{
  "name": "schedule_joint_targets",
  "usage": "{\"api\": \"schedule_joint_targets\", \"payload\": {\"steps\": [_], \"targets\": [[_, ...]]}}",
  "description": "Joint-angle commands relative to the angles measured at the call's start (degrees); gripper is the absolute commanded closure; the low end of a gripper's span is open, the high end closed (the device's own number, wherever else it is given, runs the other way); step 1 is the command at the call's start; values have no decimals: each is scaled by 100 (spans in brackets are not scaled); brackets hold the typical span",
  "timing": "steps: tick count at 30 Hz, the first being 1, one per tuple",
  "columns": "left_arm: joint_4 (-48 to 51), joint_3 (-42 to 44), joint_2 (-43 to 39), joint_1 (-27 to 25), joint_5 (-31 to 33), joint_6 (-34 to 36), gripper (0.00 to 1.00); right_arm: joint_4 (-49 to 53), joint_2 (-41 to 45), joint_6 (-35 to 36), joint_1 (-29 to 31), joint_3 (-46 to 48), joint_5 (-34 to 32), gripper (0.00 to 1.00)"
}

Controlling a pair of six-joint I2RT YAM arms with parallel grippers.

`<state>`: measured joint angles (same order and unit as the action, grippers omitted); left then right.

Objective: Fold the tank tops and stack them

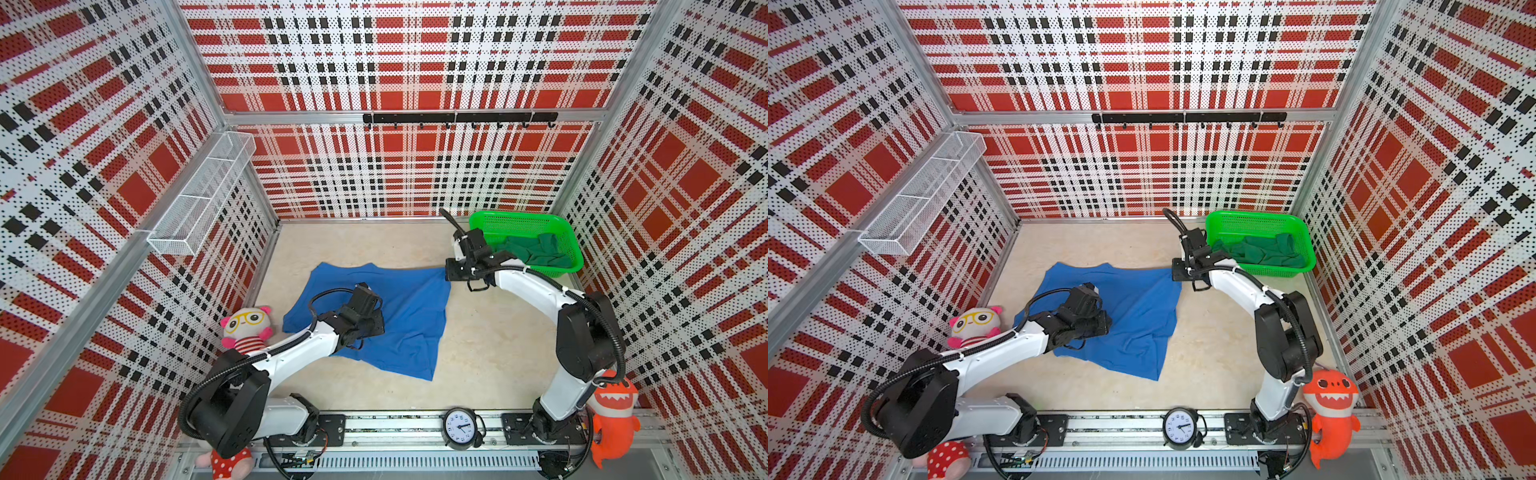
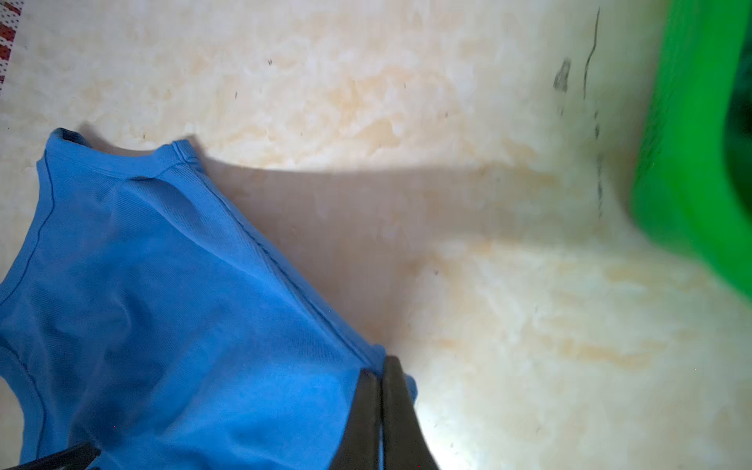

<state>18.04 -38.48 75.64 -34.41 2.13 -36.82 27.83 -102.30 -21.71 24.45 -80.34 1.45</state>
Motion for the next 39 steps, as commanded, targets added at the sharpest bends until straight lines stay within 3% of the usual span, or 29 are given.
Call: {"api": "schedule_joint_targets", "payload": {"steps": [1,7,17,26,27,30,32,36,39], "targets": [[187,-109,136,-129,158,58,62,289,-520,839,-229,-615,-552,100],[292,-59,267,-184,296,43,58,285,-954,1013,-362,-1121,-435,100],[-655,110,907,900,340,282,58,65,-1242,1062,-377,-1059,-375,100],[-975,-19,1722,1262,279,579,57,-627,-1802,1360,-396,-1332,-1225,100],[-986,-19,1742,1262,267,579,57,-639,-1900,1372,-410,-1464,-1282,95],[-1004,15,1744,1249,209,535,57,-525,-2073,1393,-473,-1980,-1297,56],[-996,42,1694,1205,191,502,57,-199,-2004,1388,-476,-2274,-1427,41],[-987,128,1543,1114,156,408,57,220,-1101,1115,-388,-1489,-970,41],[-970,156,1435,1052,136,379,57,695,-227,705,-193,-444,-497,51]]}}
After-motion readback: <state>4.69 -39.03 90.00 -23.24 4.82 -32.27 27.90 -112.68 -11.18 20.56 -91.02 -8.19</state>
